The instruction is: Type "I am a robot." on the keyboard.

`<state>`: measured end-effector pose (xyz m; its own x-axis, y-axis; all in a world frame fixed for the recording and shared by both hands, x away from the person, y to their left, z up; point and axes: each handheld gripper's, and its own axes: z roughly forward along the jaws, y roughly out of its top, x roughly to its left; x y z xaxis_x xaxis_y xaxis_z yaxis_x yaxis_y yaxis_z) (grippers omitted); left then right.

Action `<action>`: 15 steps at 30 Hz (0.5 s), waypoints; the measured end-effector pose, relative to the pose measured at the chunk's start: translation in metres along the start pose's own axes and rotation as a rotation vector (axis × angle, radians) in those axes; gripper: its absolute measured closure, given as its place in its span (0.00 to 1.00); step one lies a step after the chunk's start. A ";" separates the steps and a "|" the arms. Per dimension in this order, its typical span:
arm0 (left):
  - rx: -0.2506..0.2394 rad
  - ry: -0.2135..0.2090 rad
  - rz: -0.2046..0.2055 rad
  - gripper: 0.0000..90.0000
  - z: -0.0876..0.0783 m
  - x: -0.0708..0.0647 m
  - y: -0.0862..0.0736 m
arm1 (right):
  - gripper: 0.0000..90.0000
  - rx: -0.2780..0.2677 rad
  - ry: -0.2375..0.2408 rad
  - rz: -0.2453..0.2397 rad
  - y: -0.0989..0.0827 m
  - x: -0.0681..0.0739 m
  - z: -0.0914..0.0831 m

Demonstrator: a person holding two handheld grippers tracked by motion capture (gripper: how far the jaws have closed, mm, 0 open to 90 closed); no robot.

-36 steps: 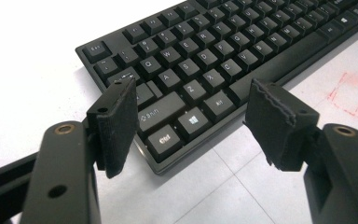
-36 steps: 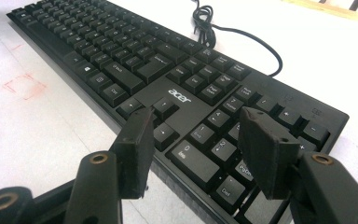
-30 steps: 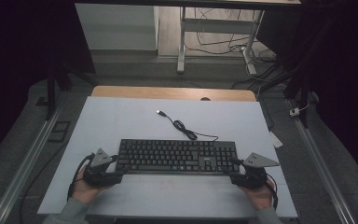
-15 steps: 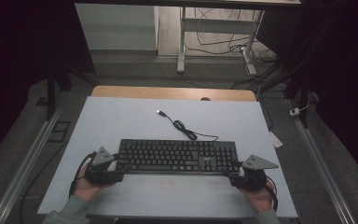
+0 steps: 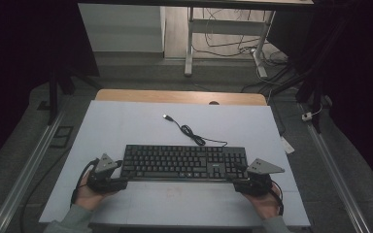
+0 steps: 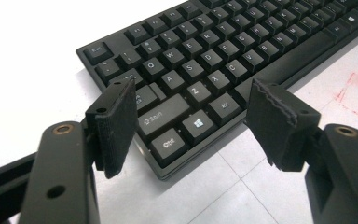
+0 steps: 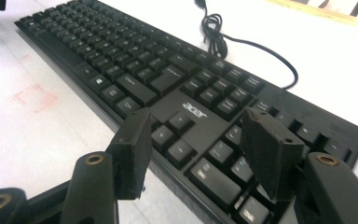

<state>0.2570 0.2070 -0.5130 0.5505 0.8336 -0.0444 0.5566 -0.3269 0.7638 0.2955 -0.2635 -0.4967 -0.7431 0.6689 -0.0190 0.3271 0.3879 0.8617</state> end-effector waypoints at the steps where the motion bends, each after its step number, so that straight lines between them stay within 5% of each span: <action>1: -0.004 0.002 -0.005 0.38 -0.001 0.001 -0.001 | 0.49 -0.001 0.007 0.000 0.001 0.001 0.001; 7: -0.011 0.008 -0.014 0.38 -0.003 0.002 -0.001 | 0.51 -0.001 0.011 -0.012 0.005 0.005 0.006; 15: -0.014 -0.002 -0.017 0.39 -0.002 0.002 -0.001 | 0.66 -0.010 0.041 -0.002 0.012 0.009 0.012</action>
<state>0.2561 0.2101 -0.5123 0.5422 0.8382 -0.0585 0.5573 -0.3067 0.7716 0.2997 -0.2446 -0.4927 -0.7673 0.6413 -0.0003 0.3197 0.3829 0.8667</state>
